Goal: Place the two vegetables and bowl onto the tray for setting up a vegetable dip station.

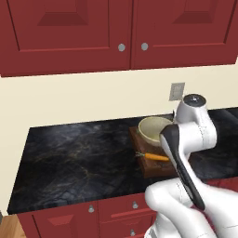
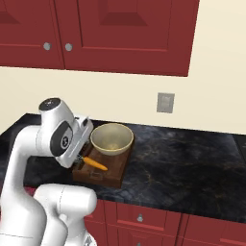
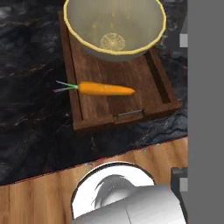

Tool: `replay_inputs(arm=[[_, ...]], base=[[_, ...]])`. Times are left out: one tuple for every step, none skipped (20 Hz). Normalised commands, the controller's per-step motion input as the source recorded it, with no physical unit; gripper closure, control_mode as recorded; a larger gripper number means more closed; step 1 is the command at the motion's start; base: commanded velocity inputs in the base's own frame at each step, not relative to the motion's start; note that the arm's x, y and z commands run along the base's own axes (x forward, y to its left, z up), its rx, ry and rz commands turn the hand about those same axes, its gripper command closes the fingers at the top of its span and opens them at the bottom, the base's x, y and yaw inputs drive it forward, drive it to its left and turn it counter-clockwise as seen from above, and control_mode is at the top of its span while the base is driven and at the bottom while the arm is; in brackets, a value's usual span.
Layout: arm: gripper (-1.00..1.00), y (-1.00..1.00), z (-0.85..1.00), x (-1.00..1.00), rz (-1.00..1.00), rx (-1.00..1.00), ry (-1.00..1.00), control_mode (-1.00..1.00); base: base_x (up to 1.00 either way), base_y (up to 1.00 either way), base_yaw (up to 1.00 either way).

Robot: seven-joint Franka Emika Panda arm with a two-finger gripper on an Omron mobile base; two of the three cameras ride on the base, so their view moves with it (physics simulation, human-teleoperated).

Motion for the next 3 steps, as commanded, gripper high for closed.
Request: replay_inputs(arm=[[-1.00,-0.15,0.51,-0.55,0.00,0.00,0.00,-1.00],[-1.00,-0.11,0.52,-0.59,0.00,0.00,0.00,-1.00],[-1.00,-0.09,0.54,-0.59,0.00,0.00,0.00,-1.00]], base=[[0.00,0.00,0.00],[0.00,0.00,0.00],[0.00,0.00,0.00]])
